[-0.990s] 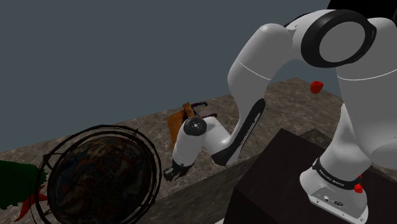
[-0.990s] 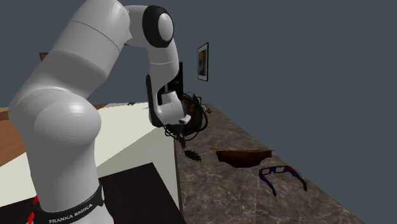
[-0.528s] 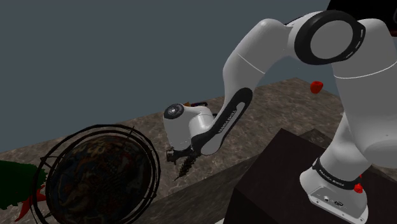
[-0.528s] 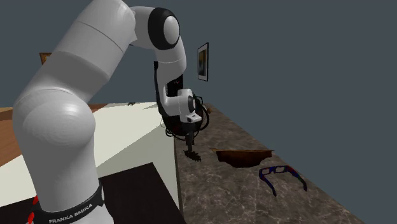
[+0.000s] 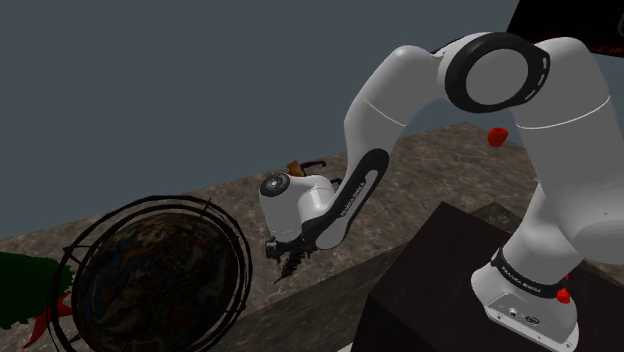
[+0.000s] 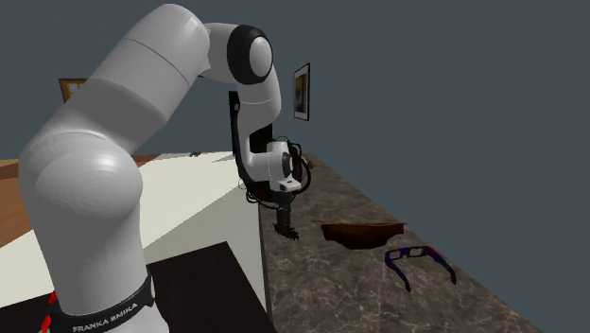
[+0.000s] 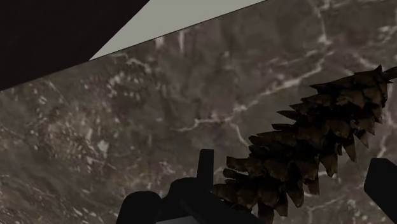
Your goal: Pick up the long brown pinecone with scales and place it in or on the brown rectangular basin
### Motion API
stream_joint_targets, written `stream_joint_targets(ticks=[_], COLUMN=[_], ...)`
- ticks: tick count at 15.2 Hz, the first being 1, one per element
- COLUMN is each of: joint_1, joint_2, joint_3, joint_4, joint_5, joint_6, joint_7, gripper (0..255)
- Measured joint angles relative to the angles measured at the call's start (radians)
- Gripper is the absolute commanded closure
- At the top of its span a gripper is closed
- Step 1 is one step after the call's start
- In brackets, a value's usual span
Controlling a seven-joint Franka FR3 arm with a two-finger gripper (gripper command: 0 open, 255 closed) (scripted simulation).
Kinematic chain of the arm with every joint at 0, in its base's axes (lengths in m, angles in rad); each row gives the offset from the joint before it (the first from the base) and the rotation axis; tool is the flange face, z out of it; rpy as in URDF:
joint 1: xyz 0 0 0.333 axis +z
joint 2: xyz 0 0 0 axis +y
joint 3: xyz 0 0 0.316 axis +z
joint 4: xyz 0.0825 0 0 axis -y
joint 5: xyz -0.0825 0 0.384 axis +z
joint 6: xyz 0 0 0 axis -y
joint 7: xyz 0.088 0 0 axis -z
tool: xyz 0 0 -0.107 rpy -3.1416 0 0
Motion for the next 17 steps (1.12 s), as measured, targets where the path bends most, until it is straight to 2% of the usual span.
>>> stream_joint_targets(ticks=[5, 6, 17], joint_1=[0.002, 0.002, 0.0], joint_2=[0.005, 0.005, -0.001], joint_3=[-0.002, -0.002, 0.0], joint_4=[0.003, 0.003, 0.0], joint_5=[-0.002, -0.002, 0.0], joint_6=[0.003, 0.003, 0.0], joint_7=[0.002, 0.002, 0.0], gripper=[0, 255, 255])
